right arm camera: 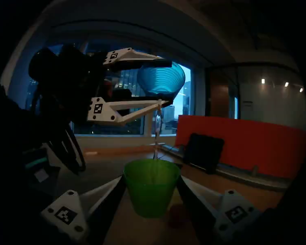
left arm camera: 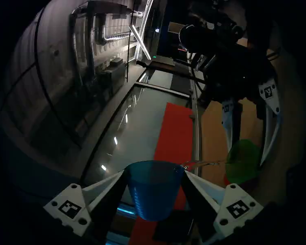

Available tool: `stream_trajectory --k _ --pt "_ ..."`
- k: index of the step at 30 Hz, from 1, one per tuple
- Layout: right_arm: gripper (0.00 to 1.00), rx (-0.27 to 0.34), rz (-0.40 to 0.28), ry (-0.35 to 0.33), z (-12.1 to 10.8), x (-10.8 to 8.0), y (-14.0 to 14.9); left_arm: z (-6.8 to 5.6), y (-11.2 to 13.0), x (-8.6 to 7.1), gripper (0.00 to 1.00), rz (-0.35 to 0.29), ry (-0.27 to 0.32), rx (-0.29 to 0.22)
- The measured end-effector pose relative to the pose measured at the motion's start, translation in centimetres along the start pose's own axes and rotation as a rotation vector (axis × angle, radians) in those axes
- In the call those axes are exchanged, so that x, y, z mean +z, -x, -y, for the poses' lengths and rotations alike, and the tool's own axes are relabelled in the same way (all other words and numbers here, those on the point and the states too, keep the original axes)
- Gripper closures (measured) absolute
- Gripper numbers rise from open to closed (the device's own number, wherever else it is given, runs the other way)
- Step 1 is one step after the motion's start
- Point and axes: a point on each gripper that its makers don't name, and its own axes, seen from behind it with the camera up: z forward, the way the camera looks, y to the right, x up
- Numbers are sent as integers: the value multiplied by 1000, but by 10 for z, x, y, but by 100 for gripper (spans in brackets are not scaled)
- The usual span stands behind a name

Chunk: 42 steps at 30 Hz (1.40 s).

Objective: Pour water

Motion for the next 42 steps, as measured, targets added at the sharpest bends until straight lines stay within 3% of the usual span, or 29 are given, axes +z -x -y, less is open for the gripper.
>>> stream_trajectory --k 42 --pt "11 -10 -12 7 -1 0 -5 9 -9 4 12 -18 -4 212"
